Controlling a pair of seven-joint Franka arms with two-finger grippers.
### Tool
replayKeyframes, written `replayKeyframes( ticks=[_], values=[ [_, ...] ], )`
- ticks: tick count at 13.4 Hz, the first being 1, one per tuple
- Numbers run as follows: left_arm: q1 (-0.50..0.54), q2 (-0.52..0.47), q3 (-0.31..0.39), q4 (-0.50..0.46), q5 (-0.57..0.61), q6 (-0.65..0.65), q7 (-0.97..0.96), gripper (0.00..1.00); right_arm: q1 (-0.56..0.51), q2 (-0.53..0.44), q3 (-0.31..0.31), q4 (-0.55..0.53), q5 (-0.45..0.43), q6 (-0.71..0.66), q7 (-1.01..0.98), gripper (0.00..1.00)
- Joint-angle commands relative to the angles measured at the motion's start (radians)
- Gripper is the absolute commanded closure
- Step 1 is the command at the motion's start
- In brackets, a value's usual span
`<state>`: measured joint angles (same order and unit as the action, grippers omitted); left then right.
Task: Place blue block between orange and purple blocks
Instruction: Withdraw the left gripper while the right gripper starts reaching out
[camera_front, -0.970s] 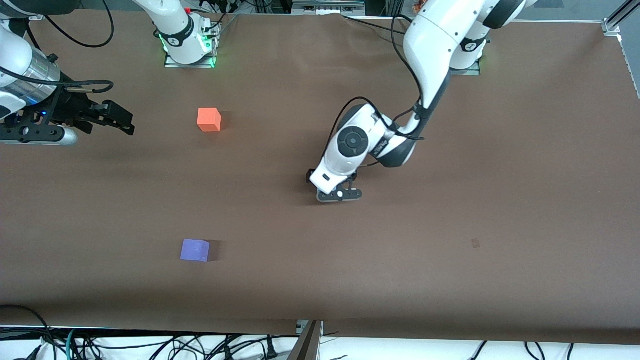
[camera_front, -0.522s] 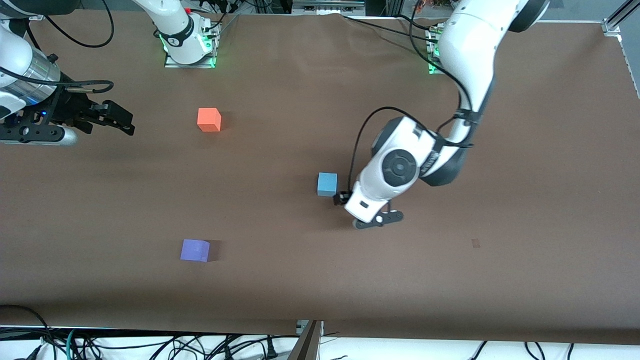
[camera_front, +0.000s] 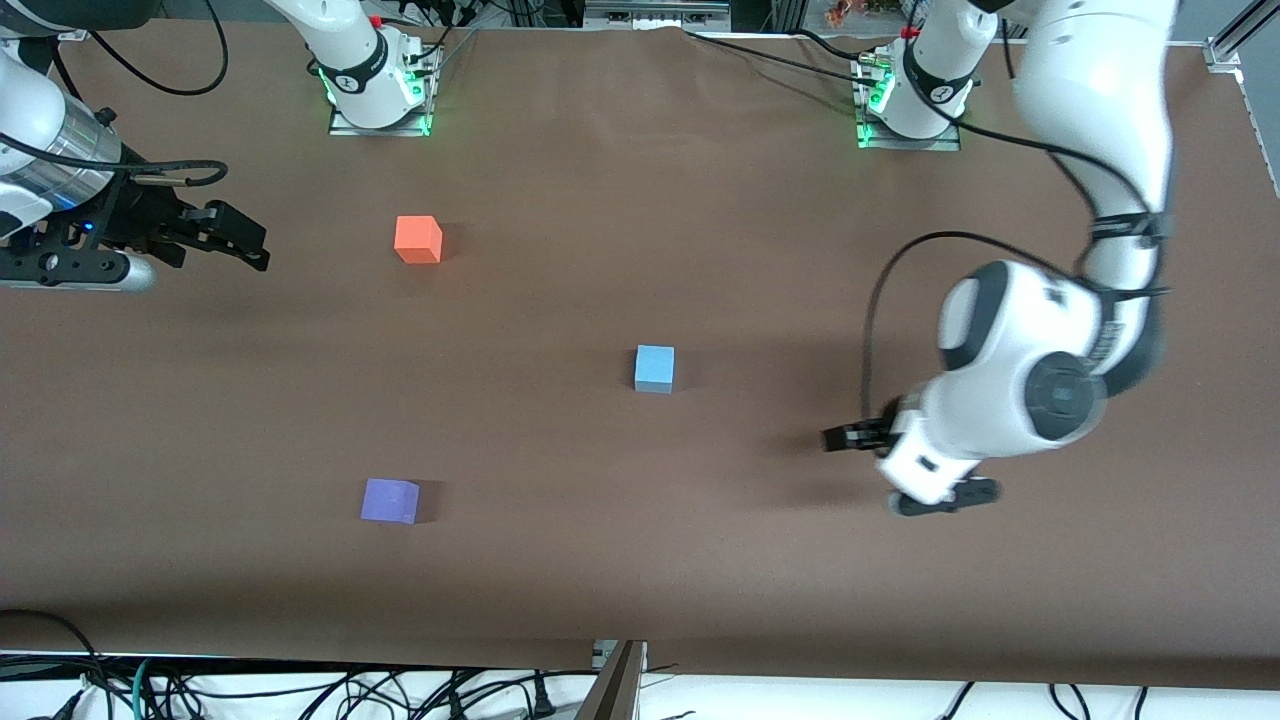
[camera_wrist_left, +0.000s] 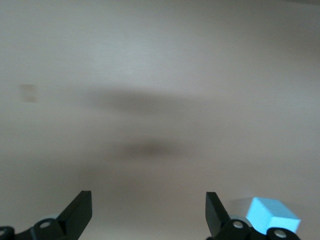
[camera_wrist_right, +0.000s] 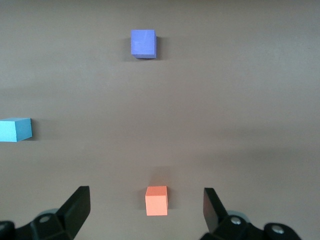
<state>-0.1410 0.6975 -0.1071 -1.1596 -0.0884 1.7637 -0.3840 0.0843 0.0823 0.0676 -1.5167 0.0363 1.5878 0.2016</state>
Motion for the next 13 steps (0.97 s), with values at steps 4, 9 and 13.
replayKeyframes(
  ticks=[4, 9, 13],
  values=[
    [0.148, -0.151, -0.014, -0.014, 0.058, -0.189, 0.152, 0.0, 0.012, -0.004, -0.011, -0.002, 0.004, 0.004, 0.004, 0.0],
    [0.222, -0.439, 0.0, -0.19, 0.05, -0.208, 0.171, 0.0, 0.011, -0.004, -0.011, 0.0, 0.004, 0.004, 0.01, 0.0],
    [0.242, -0.582, 0.0, -0.297, 0.049, -0.321, 0.185, 0.0, 0.011, -0.001, -0.011, 0.0, 0.007, 0.006, 0.013, 0.0]
  ],
)
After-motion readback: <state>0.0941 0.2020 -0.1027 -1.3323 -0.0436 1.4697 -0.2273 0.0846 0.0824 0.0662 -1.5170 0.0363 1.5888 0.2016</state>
